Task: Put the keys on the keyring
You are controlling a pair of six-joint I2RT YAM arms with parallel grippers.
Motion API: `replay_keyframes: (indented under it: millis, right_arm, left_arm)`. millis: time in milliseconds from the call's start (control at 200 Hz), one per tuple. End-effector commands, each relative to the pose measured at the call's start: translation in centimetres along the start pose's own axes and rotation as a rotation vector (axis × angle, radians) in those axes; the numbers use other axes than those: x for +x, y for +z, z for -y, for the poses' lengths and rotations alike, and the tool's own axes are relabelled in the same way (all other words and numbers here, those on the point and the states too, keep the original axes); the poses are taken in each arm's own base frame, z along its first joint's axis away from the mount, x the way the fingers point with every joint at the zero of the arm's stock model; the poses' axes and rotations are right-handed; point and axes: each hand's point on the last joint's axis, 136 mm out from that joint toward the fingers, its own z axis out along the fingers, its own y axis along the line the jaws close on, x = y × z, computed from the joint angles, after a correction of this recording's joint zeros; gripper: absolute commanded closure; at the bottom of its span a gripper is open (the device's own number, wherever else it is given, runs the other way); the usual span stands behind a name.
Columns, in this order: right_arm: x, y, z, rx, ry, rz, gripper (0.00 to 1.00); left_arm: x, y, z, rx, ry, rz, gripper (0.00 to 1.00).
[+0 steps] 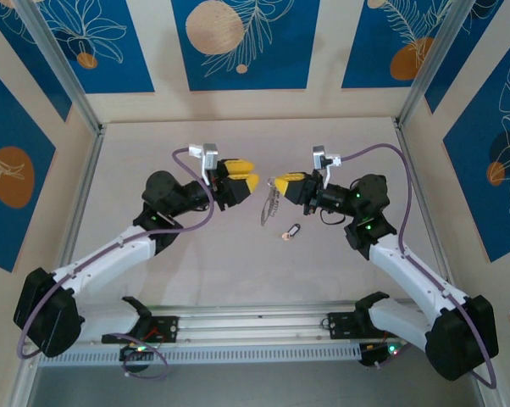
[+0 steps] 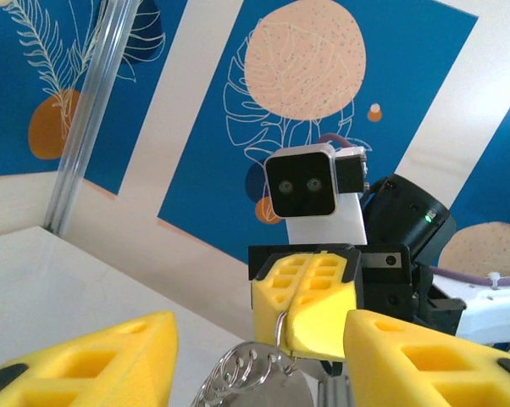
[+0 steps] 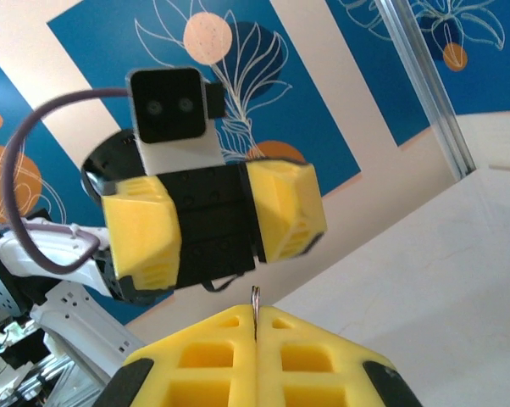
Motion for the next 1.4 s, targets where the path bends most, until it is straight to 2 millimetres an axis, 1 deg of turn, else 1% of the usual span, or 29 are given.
replay_keyframes:
  millis: [0,215,515,665,830,1065,1325,1395]
  right_arm:
    - [-1.5,-0.2,-0.9,0.007,-0.037,0.086,1.00]
    - [-1.4,0.2,-1.0,0.001,-0.034,0.093,1.00]
    - [-1.3,0.7,-1.0,-0.002,-0.032,0.093,1.00]
    - [-1.3,0.8,-0.7,0.002,-0.029,0.088,1.00]
    - [-1.3,0.8,-0.5,0.007,-0.030,0.091,1.00]
    - [-1.2,0.9,-0.4,0.009,-0.027,0.087,1.00]
    - [-1.0,1.0,-0.6,-0.001,-0.021,0.075,1.00]
    - [-1.0,1.0,-0.5,-0.001,-0.019,0.072,1.00]
  left_arm:
    - [-0.7,0.2,0.5,0.052,-0.047,0.060,0.50]
    - [0.2,0.8,0.4,0.088,-0.082,0.050,0.60]
    - [0.6,1.5,1.0,0.136,-0.095,0.046,0.63]
    - [0.6,1.7,1.3,0.154,-0.098,0.050,0.66]
    - [0.8,2.0,1.6,0.175,-0.105,0.042,0.71]
    - [1.1,2.4,1.7,0.183,-0.110,0.035,0.75]
    - [1.0,2.8,1.9,0.194,-0.105,0.037,0.84]
    - [0.9,2.8,1.9,0.194,-0.103,0.037,0.91]
